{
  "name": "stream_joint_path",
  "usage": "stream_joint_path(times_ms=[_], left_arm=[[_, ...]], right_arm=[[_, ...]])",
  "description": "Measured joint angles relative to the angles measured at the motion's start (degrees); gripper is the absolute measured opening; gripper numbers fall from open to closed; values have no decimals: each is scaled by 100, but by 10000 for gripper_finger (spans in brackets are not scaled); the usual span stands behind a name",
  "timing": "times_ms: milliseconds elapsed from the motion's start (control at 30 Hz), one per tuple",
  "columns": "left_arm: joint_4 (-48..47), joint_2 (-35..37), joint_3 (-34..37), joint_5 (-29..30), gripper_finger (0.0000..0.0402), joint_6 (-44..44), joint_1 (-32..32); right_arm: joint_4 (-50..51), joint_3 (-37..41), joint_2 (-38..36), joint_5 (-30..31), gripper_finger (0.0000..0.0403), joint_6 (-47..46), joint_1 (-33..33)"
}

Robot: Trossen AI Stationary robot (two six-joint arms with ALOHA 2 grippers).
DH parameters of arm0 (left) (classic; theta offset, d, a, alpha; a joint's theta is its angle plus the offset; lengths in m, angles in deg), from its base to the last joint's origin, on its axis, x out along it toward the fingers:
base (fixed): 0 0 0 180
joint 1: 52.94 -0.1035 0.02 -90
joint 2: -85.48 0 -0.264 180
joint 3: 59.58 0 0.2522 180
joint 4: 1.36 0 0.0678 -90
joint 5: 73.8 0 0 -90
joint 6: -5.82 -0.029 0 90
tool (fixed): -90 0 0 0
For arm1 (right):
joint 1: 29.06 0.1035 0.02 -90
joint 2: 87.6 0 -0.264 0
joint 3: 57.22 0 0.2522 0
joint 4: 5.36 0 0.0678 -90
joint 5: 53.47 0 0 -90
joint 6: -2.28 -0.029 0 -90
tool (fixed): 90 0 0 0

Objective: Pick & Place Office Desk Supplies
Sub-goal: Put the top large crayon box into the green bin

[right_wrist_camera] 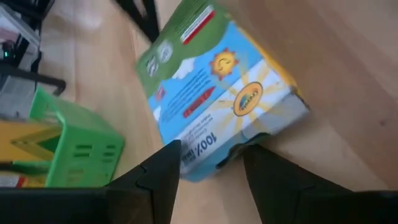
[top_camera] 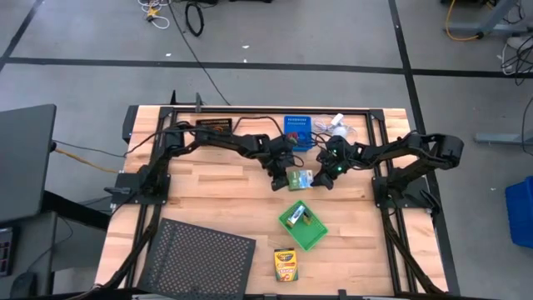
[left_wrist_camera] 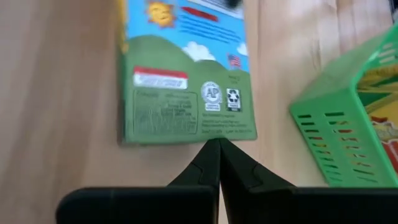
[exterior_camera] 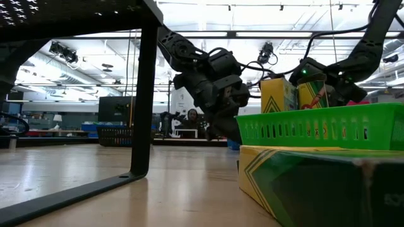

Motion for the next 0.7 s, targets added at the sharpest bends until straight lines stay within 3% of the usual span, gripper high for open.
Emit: stream_joint_path(times_ms=[233, 533, 700], left_arm=[[49, -2, 0, -3, 3, -90, 5], [181, -11, 11, -125, 3, -162, 30], [206, -11, 11, -74, 3, -258, 55]], right_arm=[[-122, 6, 3, 191, 165, -116, 10], [-332, -1, -5, 193, 15, 18, 11], [-520, -1, -1, 239, 5, 247, 11]])
